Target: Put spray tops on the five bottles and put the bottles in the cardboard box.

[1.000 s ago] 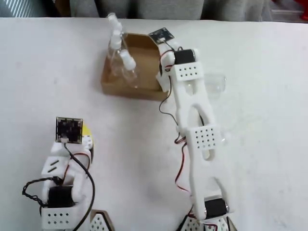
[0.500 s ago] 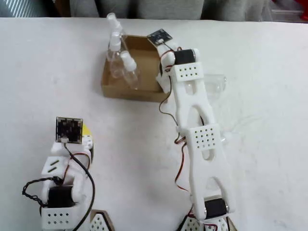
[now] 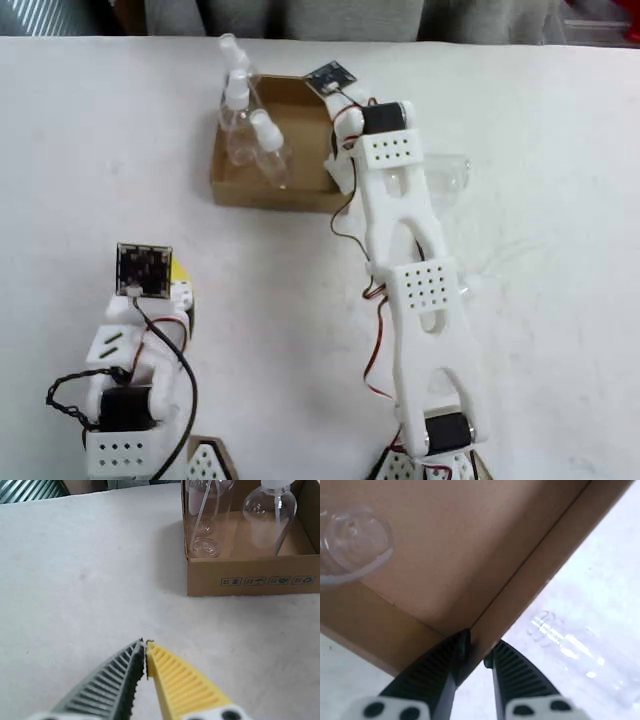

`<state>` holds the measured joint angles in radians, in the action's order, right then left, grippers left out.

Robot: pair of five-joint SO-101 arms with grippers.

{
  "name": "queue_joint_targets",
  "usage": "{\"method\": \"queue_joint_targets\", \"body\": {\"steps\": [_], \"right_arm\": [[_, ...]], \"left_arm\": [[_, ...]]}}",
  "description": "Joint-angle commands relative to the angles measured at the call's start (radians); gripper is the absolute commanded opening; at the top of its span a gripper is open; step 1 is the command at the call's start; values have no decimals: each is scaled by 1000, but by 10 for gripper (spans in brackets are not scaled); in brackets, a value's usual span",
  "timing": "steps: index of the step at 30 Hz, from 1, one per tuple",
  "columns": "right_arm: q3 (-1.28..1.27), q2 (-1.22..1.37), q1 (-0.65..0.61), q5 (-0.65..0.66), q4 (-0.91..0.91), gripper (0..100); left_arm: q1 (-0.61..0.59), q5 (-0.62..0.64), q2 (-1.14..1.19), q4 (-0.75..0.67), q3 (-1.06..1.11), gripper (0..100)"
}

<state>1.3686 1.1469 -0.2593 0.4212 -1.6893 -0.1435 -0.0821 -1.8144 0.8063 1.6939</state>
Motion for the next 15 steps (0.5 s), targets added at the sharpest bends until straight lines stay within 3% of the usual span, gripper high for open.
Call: {"method": "queue_joint_targets", "body": {"steps": [1, 15], "right_arm": [[-3, -19, -19, 18, -36, 15], [-97, -81, -35, 15, -39, 15]], "left_arm": [[10, -8, -7, -8, 0, 24], [10, -8, -7, -21, 0, 24]]}}
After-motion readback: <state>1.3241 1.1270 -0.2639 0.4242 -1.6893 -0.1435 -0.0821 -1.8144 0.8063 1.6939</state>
